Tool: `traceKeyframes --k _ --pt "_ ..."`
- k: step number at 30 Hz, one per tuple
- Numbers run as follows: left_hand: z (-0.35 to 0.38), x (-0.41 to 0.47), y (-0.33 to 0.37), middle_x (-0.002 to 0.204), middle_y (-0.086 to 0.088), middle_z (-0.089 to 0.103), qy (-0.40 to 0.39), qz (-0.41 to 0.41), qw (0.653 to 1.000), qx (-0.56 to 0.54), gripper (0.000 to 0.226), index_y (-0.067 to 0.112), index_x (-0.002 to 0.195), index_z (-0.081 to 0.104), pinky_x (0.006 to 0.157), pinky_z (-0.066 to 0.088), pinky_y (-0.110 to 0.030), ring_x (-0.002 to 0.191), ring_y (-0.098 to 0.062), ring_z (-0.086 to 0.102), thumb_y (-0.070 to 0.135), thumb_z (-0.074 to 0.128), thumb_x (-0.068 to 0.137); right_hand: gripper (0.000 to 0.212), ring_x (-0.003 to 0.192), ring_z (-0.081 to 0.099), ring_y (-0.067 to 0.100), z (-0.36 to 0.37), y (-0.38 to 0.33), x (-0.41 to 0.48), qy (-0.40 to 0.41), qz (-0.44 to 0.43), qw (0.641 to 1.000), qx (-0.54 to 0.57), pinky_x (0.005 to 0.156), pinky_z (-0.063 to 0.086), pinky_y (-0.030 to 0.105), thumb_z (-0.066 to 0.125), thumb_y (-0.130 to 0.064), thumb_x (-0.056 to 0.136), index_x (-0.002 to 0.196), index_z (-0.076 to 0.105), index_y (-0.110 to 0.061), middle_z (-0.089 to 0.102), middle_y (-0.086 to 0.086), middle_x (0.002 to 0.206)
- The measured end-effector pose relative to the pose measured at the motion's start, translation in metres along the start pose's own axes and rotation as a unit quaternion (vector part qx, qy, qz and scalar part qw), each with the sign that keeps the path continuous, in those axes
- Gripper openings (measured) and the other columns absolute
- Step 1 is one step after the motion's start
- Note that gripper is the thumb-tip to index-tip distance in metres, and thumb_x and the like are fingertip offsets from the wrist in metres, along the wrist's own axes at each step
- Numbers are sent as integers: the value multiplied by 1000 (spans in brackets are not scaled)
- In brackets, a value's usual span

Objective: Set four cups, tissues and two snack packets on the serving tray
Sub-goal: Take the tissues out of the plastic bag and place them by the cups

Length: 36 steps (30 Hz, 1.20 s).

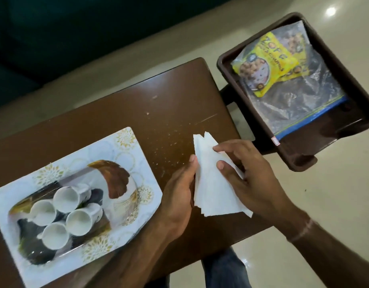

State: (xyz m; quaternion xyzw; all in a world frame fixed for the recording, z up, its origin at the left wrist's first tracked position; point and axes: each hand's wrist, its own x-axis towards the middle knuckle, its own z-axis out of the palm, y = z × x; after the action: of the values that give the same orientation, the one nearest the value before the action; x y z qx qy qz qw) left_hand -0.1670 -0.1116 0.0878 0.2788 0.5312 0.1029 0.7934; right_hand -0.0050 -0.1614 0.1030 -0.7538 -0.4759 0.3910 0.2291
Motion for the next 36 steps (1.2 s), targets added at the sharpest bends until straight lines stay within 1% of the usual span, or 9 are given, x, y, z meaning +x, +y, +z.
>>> traceKeyframes --k 2,6,10,12,17,23,29,33,36 --pt "-7 -7 -1 107 14 76 0 24 1000 5 47 58 104 69 77 60 -29 100 -12 74 84 62 65 35 102 53 0 11 -10 1 8 -5 1000 -10 83 40 4 48 -57 87 119 52 -44 51 -10 135" --pt "-20 -18 -9 109 15 76 28 84 996 8 34 57 109 67 75 61 -28 101 -10 73 58 71 76 48 96 55 -1 31 -26 -2 24 3 1000 -16 79 41 5 51 -58 86 124 58 -29 55 -8 129" --pt "-32 -27 -19 116 8 75 48 90 994 -48 50 46 119 67 86 62 -41 107 -19 73 68 69 74 38 90 59 -2 45 -41 -5 19 39 999 24 64 45 -1 56 -59 79 108 55 -35 57 -16 116" --pt "-36 -30 -20 119 5 74 62 83 991 -87 59 42 121 68 91 59 -45 111 -22 71 77 65 73 37 88 62 -2 48 -46 -6 17 58 996 60 65 45 -1 56 -61 77 102 56 -34 59 -18 110" --pt "-47 -33 -25 107 14 76 95 92 987 -90 40 48 105 71 76 60 -26 100 -11 74 70 62 74 28 88 64 -6 58 -57 -10 3 109 976 188 60 50 7 60 -53 83 100 56 -31 65 -16 100" --pt "-54 -35 -29 108 15 76 120 98 982 -111 34 46 105 72 76 60 -27 102 -11 73 63 63 77 21 89 70 1 64 -65 -7 16 119 960 252 64 55 13 67 -33 91 110 60 -27 70 -15 101" --pt "-63 -34 -23 111 13 76 120 72 980 -143 29 50 105 72 82 61 -35 104 -14 73 57 59 80 15 91 68 2 65 -71 -4 -21 98 966 240 65 55 13 68 -34 90 104 66 -32 70 -22 99" --pt "-68 -34 -19 121 5 72 140 60 976 -156 48 39 122 67 93 59 -48 112 -23 69 59 57 79 28 103 69 16 62 -73 3 -84 159 928 326 81 61 29 71 -36 80 106 73 -25 70 -9 119" --pt "-70 -35 -17 130 2 68 148 62 975 -156 55 34 129 63 101 53 -53 119 -24 65 58 56 81 26 102 72 21 62 -75 12 -126 188 902 367 78 61 31 73 -31 80 103 76 -19 73 -4 117"
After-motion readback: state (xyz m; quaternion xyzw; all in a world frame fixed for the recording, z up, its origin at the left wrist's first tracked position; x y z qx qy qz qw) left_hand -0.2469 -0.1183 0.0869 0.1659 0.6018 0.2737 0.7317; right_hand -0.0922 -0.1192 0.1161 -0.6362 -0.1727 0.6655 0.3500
